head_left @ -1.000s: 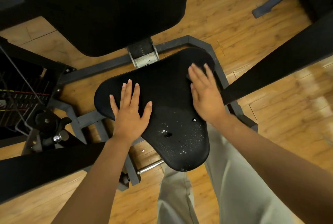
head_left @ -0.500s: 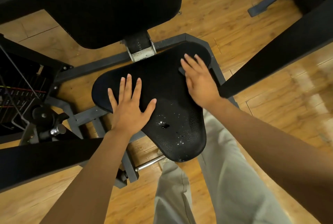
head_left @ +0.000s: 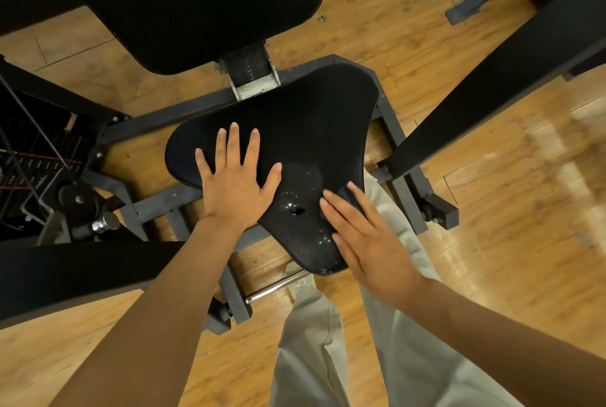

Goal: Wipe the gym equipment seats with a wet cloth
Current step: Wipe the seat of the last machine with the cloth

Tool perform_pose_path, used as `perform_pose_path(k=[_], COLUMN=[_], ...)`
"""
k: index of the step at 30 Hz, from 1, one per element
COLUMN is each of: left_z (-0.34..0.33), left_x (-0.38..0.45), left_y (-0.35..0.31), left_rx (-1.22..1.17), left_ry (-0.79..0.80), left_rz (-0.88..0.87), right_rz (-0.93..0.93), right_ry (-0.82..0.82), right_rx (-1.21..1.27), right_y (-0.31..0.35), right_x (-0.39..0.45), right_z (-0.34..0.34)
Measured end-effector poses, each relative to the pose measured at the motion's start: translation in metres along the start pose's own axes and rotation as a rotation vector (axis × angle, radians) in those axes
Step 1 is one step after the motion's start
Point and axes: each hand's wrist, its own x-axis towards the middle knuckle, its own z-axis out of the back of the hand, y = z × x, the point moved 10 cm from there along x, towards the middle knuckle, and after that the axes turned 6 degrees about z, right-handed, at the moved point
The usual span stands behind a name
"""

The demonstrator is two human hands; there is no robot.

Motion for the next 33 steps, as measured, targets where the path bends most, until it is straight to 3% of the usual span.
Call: perform_pose_path(k=[6, 11, 15, 20, 27, 33], left_z=[-0.001, 0.0, -0.001, -0.002, -0.004, -0.005], left_x=[0.0, -0.002, -0.003, -0.003, -0.003, -0.004], left_y=[0.005, 0.015, 0.02, 0.021, 0.022, 0.022], left_rx=[-0.111, -0.211, -0.216, -0.191, -0.191, -0.203], left_ry=[-0.026, -0.065, -0.052, -0.042, -0.052, -0.083], left_rz=[-0.021, -0.091, -0.1, -0.086, -0.092, -0.101], right_rz=[0.061, -0.058, -0.154, -0.147, 0.043, 0.103], right_ry=[0.04, -0.058, -0.035, -0.088, -0.087, -0.125], right_rx=[0.01, 0.088, 0.073, 0.101, 0.024, -0.051], right_y=[-0.003, -0.045, -0.075, -0.042, 0.018, 0.028], right_x=[-0.002, 0.075, 0.12, 0.077, -0.007, -0.013], right_z=[-0.004, 0.005, 0.001, 0.004, -0.006, -0.012])
